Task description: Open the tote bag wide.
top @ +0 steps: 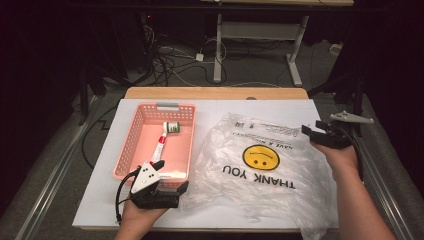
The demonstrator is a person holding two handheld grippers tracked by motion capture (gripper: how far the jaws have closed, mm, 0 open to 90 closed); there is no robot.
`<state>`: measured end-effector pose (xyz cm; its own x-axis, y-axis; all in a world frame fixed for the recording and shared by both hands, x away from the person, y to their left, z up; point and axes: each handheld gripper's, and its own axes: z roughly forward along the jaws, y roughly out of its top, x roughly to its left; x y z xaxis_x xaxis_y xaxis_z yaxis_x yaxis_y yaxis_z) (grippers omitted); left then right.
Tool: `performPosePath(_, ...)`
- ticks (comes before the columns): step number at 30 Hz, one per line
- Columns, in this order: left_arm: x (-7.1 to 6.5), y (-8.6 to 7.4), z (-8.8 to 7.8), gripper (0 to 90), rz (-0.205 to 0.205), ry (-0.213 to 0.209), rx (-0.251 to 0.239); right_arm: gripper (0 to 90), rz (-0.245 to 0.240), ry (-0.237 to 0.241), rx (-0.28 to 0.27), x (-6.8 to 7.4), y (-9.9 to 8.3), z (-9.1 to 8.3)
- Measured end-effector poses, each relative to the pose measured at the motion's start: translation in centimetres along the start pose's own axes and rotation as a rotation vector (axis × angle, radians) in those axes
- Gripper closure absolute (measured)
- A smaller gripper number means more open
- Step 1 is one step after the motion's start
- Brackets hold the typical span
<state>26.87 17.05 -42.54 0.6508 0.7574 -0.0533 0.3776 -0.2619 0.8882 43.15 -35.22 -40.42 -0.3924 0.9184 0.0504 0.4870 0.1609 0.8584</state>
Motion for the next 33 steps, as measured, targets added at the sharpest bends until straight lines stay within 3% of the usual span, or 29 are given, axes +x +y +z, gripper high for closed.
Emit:
performPosePath(5, 0.1, -0.1, 0.2, 2.2, -0.001, -0.005, 0.008, 30.0, -0.008, -0.014, 0.037, -0.1, 1.8, 2.1)
performPosePath(8, 0.2, -0.2, 0.3, 2.2, -0.003, -0.004, 0.013, 29.0, -0.044, 0.040, 0.081, 0.7, 2.4, 4.4)
performPosePath(9, 0.2, -0.2, 0.3, 2.2, -0.005, -0.004, 0.014, 29.0, -0.044, 0.040, 0.081, 0.7, 2.4, 4.4)
performPosePath(12, 0.0, -0.2, 0.5, 2.2, -0.003, -0.008, 0.019, 36.2, -0.078, 0.102, 0.120, 2.6, 2.6, 6.7)
performPosePath(13, 0.0, -0.2, 0.5, 2.2, -0.003, -0.008, 0.019, 36.2, -0.078, 0.102, 0.120, 2.6, 2.6, 6.7)
performPosePath(14, 0.0, -0.2, 0.5, 2.2, 0.000, -0.009, 0.021, 39.5, -0.091, 0.101, 0.170, 3.1, 2.1, 8.1)
performPosePath(17, 0.0, -0.3, 0.5, 2.2, 0.002, -0.012, 0.024, 42.4, -0.104, 0.098, 0.213, 3.2, 1.5, 9.0)
performPosePath(18, -0.1, -0.4, 0.6, 2.3, 0.002, -0.016, 0.028, 45.1, -0.116, 0.083, 0.263, 3.2, 0.7, 9.9)
performPosePath(19, -0.1, -0.4, 0.6, 2.3, 0.002, -0.016, 0.028, 45.1, -0.116, 0.083, 0.263, 3.2, 0.7, 9.9)
performPosePath(20, -0.1, -0.4, 0.7, 2.3, 0.003, -0.017, 0.033, 51.1, -0.129, 0.081, 0.293, 3.1, -0.1, 10.5)
performPosePath(23, -0.3, -0.4, 0.8, 2.3, 0.008, -0.020, 0.035, 56.0, -0.129, 0.077, 0.315, 2.9, -0.7, 11.1)
performPosePath(24, -0.4, -0.4, 0.8, 2.3, 0.015, -0.021, 0.035, 64.3, -0.116, 0.065, 0.297, 2.5, -0.9, 11.1)
performPosePath(25, -0.4, -0.4, 0.8, 2.4, 0.015, -0.021, 0.035, 64.3, -0.116, 0.065, 0.297, 2.5, -0.9, 11.1)
performPosePath(26, -0.5, -0.3, 0.8, 2.4, 0.017, -0.021, 0.036, 77.2, -0.126, 0.038, 0.297, 2.4, -1.0, 11.1)
performPosePath(27, -0.5, -0.3, 0.9, 2.4, 0.018, -0.022, 0.036, 77.2, -0.126, 0.038, 0.297, 2.4, -1.0, 11.1)
performPosePath(28, -0.6, -0.3, 0.9, 2.4, 0.017, -0.026, 0.038, 90.0, -0.125, 0.036, 0.294, 2.3, -1.0, 11.0)
performPosePath(33, -0.7, -0.3, 1.0, 2.4, 0.015, -0.031, 0.037, 90.0, -0.111, 0.026, 0.263, 2.2, -0.8, 10.9)
